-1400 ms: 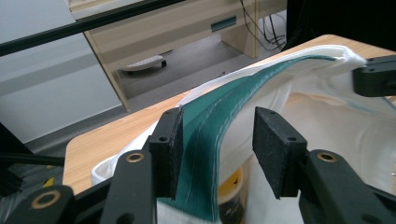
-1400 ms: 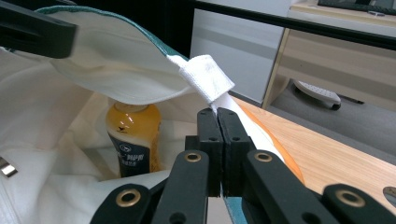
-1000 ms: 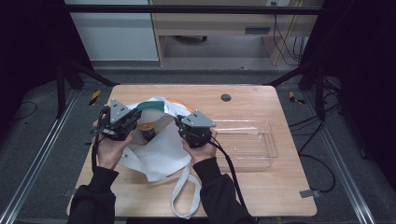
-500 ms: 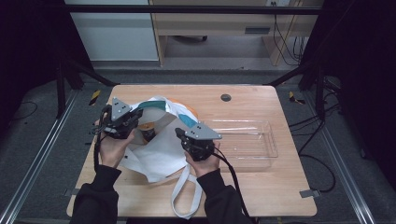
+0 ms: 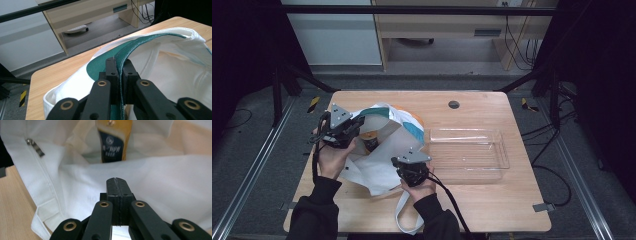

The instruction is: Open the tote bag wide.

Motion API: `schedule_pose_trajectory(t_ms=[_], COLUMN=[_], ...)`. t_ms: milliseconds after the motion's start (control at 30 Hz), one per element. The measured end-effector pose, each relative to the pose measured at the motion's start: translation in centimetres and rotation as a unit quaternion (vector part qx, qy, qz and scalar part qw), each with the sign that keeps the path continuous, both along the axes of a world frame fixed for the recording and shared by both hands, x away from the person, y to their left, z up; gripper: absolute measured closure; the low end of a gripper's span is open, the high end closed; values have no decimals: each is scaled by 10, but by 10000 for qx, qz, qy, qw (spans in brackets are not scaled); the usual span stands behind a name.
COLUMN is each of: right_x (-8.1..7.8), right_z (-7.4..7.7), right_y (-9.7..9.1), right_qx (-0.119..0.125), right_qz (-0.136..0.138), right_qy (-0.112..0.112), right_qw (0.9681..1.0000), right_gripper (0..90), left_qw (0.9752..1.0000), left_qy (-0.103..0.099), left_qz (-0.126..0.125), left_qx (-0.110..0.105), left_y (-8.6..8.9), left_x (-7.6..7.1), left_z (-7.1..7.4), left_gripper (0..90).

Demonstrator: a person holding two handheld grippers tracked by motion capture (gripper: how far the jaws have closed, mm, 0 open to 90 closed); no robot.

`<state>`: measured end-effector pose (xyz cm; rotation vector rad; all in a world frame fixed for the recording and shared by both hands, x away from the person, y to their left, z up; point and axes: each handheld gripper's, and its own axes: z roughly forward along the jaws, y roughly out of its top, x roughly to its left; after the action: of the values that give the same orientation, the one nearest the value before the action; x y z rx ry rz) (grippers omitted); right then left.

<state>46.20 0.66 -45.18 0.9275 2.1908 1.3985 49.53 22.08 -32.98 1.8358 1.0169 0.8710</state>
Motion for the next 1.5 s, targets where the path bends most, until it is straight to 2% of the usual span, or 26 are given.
schedule_pose_trajectory(t_ms=[300, 700, 1133, 1500], right_x=[-1, 2, 1, -1], right_z=[-27, -55, -57, -57], right_y=[16, 29, 28, 27], right_qx=[-215, -690, -643, -684], right_qz=[107, 119, 14, 51], right_qy=[339, 719, 804, 785], right_qw=[9991, 9949, 9947, 9946], right_gripper=[900, 900, 900, 900], left_qw=[10000, 10000, 9999, 9998], left_qy=[-6, -7, -3, 49], left_qz=[-1, 14, 108, 203], left_qx=[-12, -44, -33, -8], left_y=[1, 2, 3, 7], left_x=[1, 3, 14, 34], left_z=[2, 2, 9, 15], left_gripper=[861, 862, 865, 866])
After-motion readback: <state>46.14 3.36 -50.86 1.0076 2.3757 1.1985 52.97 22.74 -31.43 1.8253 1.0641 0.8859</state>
